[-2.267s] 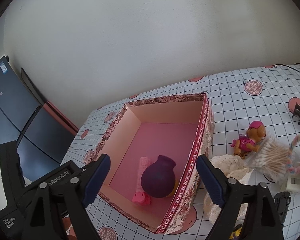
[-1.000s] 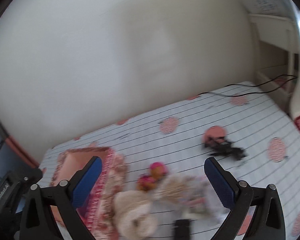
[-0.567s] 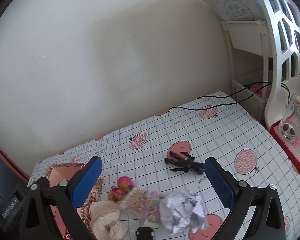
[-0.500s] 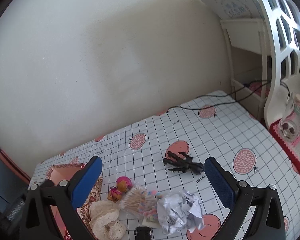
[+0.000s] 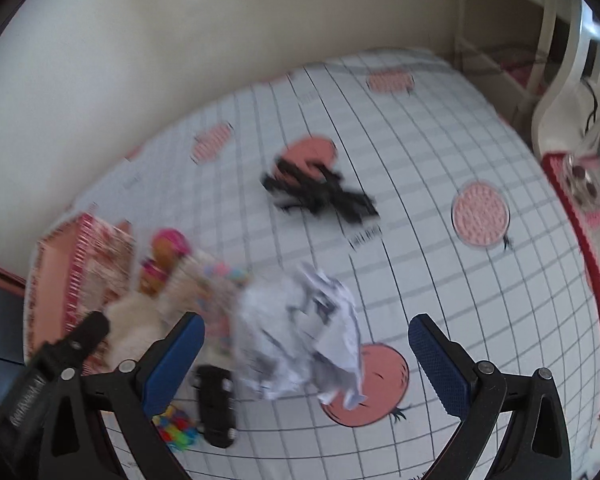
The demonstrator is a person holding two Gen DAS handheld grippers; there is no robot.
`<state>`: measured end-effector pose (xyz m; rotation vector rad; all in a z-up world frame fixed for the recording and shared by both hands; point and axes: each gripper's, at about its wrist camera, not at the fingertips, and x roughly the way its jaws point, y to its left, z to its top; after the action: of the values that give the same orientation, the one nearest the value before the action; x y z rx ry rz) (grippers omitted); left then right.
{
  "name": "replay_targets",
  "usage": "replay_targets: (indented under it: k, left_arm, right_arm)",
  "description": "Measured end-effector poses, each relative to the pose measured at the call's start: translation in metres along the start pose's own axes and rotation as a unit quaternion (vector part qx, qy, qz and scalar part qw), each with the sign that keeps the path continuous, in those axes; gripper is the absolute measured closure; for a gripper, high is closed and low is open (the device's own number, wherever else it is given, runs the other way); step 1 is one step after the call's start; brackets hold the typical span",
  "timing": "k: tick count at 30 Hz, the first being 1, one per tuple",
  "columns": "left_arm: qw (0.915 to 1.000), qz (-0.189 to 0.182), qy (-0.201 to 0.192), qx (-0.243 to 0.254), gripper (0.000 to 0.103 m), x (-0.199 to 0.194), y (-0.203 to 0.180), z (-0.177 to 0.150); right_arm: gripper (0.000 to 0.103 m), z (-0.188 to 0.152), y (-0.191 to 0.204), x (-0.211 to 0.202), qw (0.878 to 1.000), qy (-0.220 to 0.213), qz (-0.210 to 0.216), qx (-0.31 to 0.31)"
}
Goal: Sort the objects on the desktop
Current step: 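Move both grippers back toward the lace cloth and crumpled paper, then grasp the lace cloth with left gripper while right gripper grasps crumpled paper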
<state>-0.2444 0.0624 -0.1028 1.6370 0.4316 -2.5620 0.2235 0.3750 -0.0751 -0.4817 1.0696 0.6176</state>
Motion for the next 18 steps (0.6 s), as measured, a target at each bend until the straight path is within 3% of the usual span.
replay_targets:
  k: [8, 14, 18]
  left_arm:
    - [0.9996, 0.013, 0.020, -0.015, 0.009, 0.018, 0.010, -0.007]
    - [0.9993, 0.030, 0.021, 0.001, 0.009, 0.022, 0.004, -0.009]
    - [0.9984, 0.040, 0.034, 0.020, 0.013, 0.027, -0.002, -0.012]
  right_arm:
    - [0.001, -0.004, -0.013, 0.006, 0.999, 0.018, 0.003, 0.027]
    - [0.010, -0.002, -0.007, 0.013, 0.999, 0.036, 0.014, 0.035]
    - [0.023, -0.002, -0.007, 0.014, 0.998, 0.037, 0.019, 0.042]
